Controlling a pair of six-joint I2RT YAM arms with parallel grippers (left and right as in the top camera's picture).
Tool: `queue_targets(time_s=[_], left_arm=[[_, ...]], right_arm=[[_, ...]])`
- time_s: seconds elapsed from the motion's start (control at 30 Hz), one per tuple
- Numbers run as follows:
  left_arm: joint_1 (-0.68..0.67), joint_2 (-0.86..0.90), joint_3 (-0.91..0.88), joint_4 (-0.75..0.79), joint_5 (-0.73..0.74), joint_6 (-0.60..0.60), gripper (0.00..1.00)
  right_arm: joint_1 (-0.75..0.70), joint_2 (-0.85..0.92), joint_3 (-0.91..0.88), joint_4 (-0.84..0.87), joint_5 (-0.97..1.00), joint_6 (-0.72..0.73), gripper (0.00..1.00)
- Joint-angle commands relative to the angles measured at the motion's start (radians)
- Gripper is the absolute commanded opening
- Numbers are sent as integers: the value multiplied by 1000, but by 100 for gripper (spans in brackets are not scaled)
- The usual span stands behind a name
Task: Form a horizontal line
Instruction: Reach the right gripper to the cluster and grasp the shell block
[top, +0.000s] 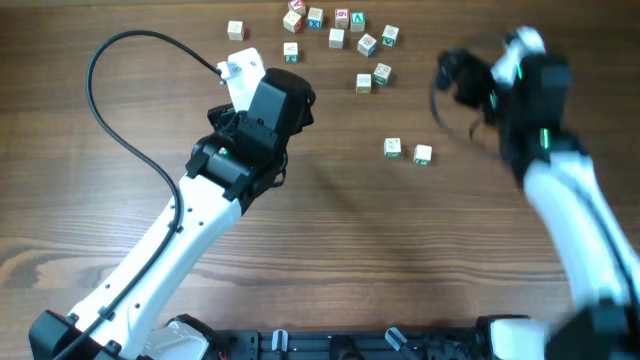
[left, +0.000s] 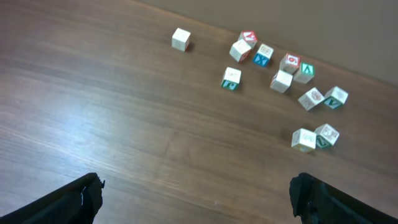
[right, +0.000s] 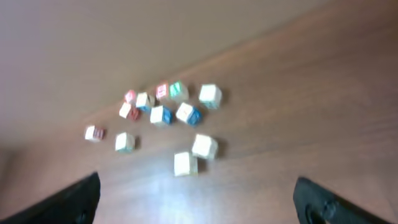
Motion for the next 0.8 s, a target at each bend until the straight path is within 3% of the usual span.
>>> queue_targets(time_s=[0.0, 0.2, 0.47, 0.77], left_arm=[[3, 8, -3, 4, 1, 8, 100], [3, 8, -3, 4, 0, 8, 100], [3, 8, -3, 3, 1, 8, 100], [3, 8, -3, 3, 0, 8, 100]], right_arm=[[47, 285, 359, -115, -71, -240, 100], [126, 579, 607, -91, -71, -417, 99], [191, 789, 619, 98, -74, -537, 99], [195, 928, 618, 227, -78, -514, 99]])
